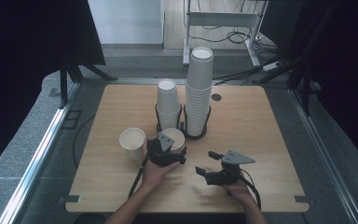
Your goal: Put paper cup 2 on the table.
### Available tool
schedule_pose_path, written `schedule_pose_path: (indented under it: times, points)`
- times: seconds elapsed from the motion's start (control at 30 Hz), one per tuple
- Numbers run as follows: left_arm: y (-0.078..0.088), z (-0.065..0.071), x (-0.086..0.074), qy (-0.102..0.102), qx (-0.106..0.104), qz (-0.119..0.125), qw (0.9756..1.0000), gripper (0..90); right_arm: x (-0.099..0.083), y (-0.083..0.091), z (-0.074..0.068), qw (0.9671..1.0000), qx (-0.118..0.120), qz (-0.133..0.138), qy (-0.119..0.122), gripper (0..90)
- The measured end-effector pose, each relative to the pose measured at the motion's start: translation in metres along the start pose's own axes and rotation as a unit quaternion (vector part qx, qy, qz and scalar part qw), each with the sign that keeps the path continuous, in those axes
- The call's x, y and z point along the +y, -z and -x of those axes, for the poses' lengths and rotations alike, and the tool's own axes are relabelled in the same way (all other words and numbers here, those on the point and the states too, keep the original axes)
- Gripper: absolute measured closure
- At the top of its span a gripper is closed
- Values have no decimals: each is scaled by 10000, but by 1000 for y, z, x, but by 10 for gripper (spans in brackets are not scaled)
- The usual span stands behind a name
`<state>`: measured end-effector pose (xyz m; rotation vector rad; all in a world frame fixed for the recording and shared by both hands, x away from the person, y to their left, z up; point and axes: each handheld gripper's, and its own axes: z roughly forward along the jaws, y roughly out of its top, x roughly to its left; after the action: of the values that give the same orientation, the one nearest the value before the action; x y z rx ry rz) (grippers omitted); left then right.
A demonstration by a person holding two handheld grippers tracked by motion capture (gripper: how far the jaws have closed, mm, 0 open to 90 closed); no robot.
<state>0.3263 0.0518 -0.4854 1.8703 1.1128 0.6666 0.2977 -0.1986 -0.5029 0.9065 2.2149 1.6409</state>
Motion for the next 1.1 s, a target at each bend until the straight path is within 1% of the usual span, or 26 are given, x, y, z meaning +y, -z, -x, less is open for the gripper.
schedule_pose_path:
  times: [0.3,0.5,0.6,0.7,0.87,1.03,1.1]
  points:
    - [7,1,-2,14,5,-46,10000,5,-1,-1,-1,10000,11,-32,48,138]
    - [12,2,-7,72,-24,-79,9999,6,0,-1,-1,10000,24,-27,66,138]
    - [14,4,-10,64,-9,-96,9999,6,0,0,-1,10000,44,-3,79,138]
    - [17,3,-11,106,31,-106,9999,7,1,1,-1,9999,57,31,77,138]
    - [21,1,-13,102,58,-127,9998,8,2,3,-1,9999,60,53,79,138]
    - [27,1,-19,132,63,-168,9998,8,2,3,-1,9999,76,53,79,138]
    - [29,1,-22,114,55,-199,9997,8,1,2,-1,9999,82,37,86,138]
